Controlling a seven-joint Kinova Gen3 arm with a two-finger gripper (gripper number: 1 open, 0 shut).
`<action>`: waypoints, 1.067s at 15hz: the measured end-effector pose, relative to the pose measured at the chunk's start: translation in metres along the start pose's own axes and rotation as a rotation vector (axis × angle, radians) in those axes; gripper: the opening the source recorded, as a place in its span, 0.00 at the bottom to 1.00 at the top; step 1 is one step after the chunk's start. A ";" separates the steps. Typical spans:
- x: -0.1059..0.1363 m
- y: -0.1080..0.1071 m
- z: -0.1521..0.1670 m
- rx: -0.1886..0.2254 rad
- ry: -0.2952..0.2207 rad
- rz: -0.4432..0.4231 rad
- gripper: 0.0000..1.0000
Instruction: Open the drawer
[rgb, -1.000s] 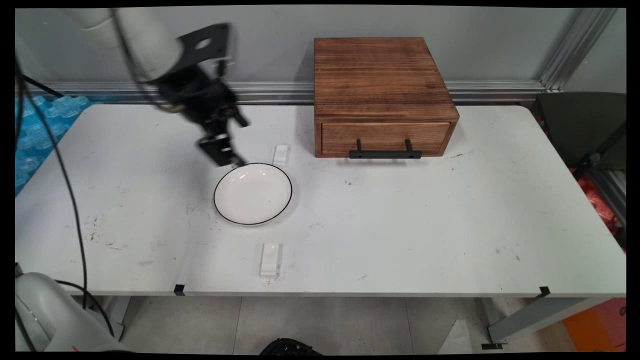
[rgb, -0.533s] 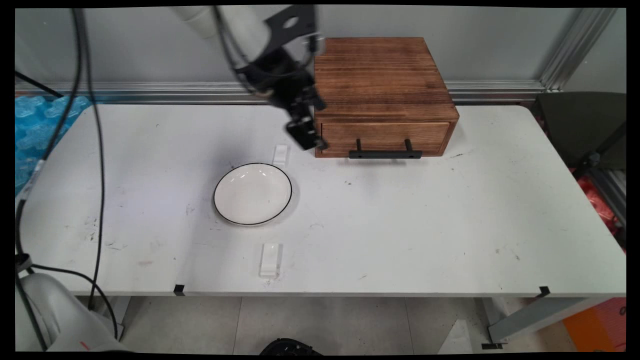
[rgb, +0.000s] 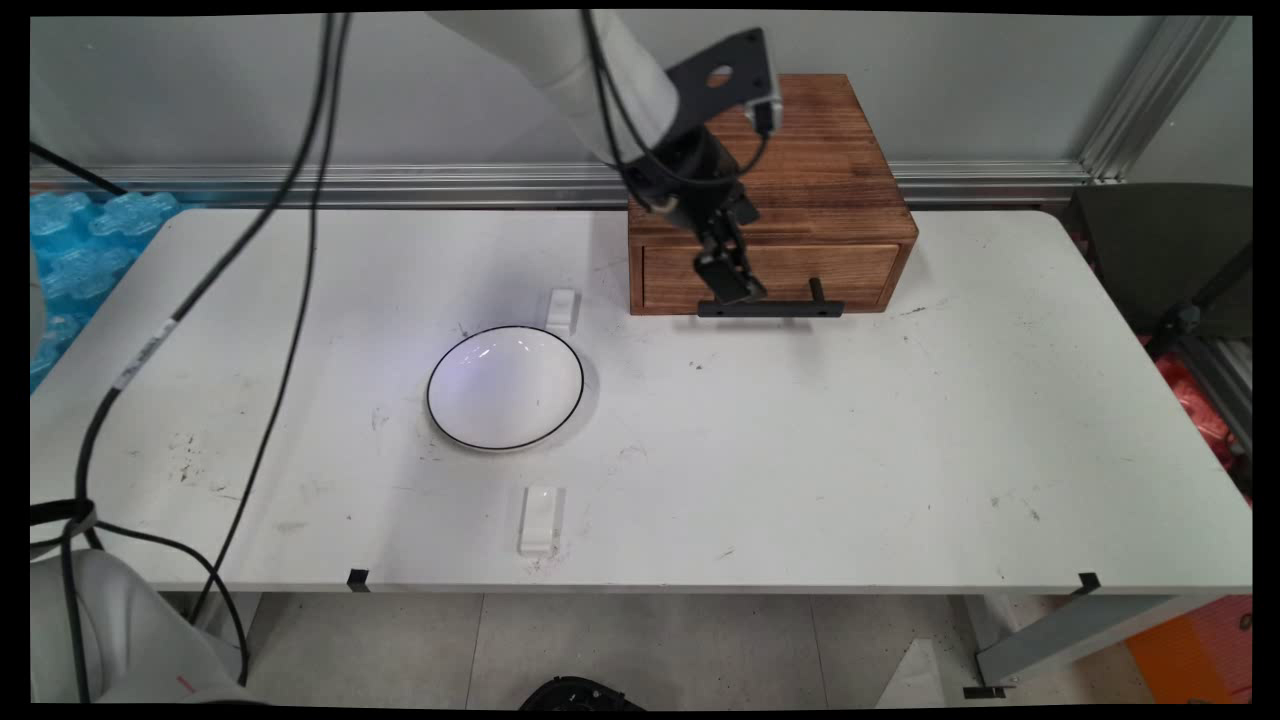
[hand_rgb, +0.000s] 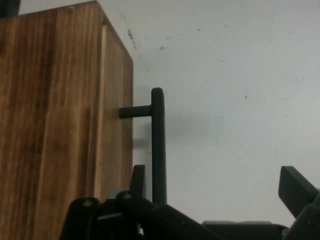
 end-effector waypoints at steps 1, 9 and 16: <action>0.001 -0.001 0.006 -0.002 0.000 0.002 1.00; 0.007 -0.010 0.072 -0.011 -0.020 0.019 1.00; 0.001 -0.013 0.110 -0.018 -0.053 0.042 1.00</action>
